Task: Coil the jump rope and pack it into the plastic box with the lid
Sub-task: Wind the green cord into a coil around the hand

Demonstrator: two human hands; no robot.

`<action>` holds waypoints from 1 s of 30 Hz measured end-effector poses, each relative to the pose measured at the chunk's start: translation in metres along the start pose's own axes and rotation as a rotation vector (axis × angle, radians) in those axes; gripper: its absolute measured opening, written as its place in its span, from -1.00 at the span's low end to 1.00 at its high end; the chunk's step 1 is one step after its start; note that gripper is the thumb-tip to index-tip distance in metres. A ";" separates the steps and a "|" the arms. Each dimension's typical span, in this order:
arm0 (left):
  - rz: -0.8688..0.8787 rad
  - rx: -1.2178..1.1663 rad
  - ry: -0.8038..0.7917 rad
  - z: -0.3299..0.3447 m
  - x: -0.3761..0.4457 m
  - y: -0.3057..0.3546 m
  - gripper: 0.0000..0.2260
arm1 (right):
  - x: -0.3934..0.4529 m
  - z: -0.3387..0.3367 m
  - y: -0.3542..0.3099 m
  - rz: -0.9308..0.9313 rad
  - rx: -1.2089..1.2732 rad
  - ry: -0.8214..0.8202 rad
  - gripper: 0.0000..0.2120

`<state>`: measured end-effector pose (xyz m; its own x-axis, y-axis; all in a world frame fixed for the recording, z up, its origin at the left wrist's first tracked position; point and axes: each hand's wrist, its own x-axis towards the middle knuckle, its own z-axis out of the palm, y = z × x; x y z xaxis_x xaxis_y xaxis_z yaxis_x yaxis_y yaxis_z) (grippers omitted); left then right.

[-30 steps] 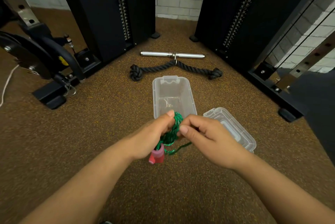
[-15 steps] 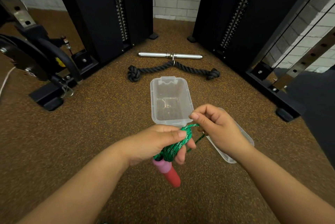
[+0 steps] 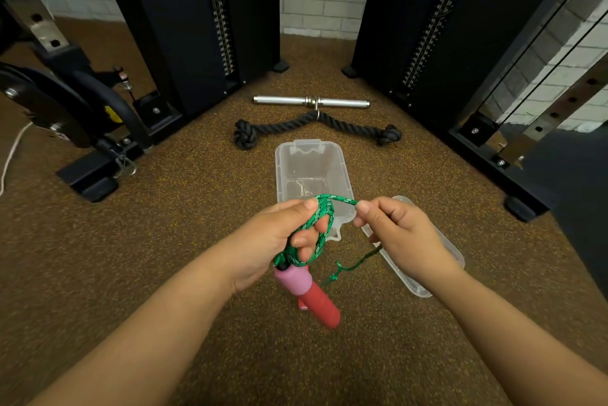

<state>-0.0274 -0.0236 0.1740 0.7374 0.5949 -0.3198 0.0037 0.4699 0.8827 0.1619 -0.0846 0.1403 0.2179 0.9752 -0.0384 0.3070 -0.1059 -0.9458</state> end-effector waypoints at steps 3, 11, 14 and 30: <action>0.027 -0.027 0.033 0.000 0.001 0.000 -0.73 | 0.000 0.003 0.005 -0.033 -0.007 -0.036 -0.81; 0.110 -0.325 0.146 -0.006 0.001 0.006 -0.69 | -0.007 0.011 0.014 -0.077 -0.260 -0.109 -0.82; 0.135 -0.350 0.181 -0.007 0.003 0.006 -0.70 | -0.014 0.018 0.012 -0.228 -0.576 -0.239 -0.71; -0.095 0.532 -0.010 -0.008 -0.003 -0.005 -0.64 | -0.010 -0.001 -0.036 -0.066 0.142 -0.202 -0.82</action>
<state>-0.0351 -0.0227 0.1676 0.7236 0.5585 -0.4055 0.4103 0.1243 0.9034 0.1497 -0.0910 0.1754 0.0076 0.9996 -0.0256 0.1783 -0.0265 -0.9836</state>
